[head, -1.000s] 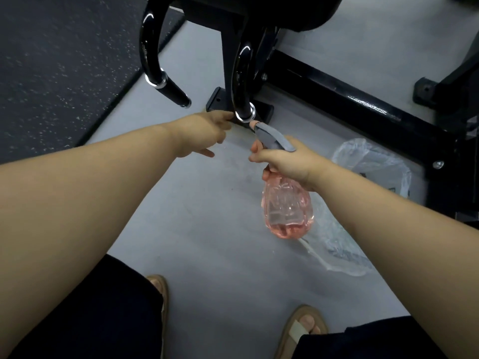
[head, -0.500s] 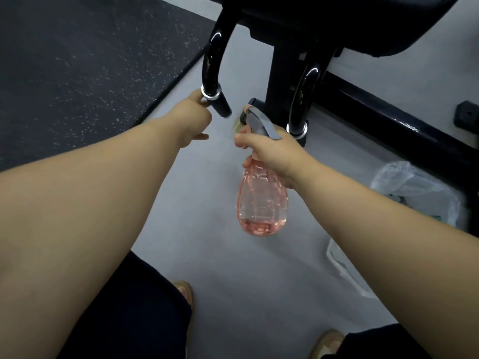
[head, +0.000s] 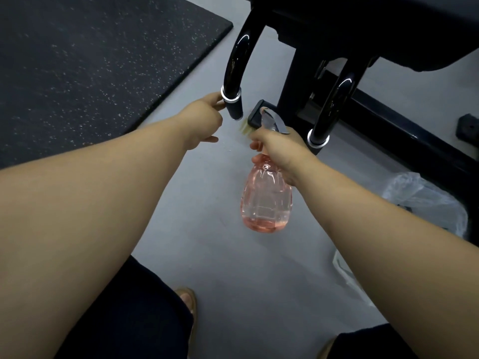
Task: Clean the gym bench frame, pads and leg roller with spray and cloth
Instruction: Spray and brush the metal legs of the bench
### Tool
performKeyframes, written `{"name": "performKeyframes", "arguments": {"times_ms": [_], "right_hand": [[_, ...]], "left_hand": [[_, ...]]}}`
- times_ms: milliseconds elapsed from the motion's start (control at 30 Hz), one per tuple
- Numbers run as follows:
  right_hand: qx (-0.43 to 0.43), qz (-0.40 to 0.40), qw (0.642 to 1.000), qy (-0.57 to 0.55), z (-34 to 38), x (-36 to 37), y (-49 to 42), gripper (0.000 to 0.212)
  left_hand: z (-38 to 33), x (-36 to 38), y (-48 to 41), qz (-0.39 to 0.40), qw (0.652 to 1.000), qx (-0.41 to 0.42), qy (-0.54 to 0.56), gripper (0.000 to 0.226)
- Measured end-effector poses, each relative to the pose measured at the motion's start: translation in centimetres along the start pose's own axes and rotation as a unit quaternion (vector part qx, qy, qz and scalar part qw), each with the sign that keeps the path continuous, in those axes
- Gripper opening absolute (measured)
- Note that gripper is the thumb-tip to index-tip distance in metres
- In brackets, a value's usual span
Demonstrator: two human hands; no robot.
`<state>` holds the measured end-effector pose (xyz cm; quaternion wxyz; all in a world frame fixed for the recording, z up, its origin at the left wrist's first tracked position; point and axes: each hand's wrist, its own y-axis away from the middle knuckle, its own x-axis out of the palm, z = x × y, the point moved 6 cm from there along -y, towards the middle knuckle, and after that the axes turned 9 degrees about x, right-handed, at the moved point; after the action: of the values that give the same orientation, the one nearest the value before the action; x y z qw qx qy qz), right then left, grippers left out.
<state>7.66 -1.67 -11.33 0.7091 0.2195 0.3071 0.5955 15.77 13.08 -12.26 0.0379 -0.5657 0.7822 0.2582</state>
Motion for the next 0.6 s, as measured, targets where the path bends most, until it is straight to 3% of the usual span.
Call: {"name": "performKeyframes", "arguments": {"times_ms": [300, 367, 467, 533, 600], "right_hand": [[-0.005, 0.004, 1.000, 0.022, 0.3, 1.0, 0.0, 0.023], [-0.030, 0.019, 0.999, 0.021, 0.3, 1.5, 0.4, 0.035], [-0.077, -0.016, 0.996, 0.043, 0.2, 1.7, 0.9, 0.046], [-0.105, -0.073, 0.991, 0.042, 0.2, 1.2, 1.5, 0.038], [-0.106, -0.112, 0.988, 0.007, 0.3, 0.9, 1.8, 0.045]], "left_hand": [[0.0, 0.5, 0.9, 0.041, 0.998, 0.001, -0.039, 0.065], [0.1, 1.4, 2.0, 0.156, 0.985, -0.010, -0.071, 0.063], [-0.6, 3.6, 5.1, 0.385, 0.918, -0.008, -0.100, 0.087], [-1.4, 4.9, 6.1, 0.396, 0.913, 0.041, -0.088, 0.089], [-2.3, 6.3, 6.3, 0.335, 0.935, 0.114, -0.024, 0.064]]}}
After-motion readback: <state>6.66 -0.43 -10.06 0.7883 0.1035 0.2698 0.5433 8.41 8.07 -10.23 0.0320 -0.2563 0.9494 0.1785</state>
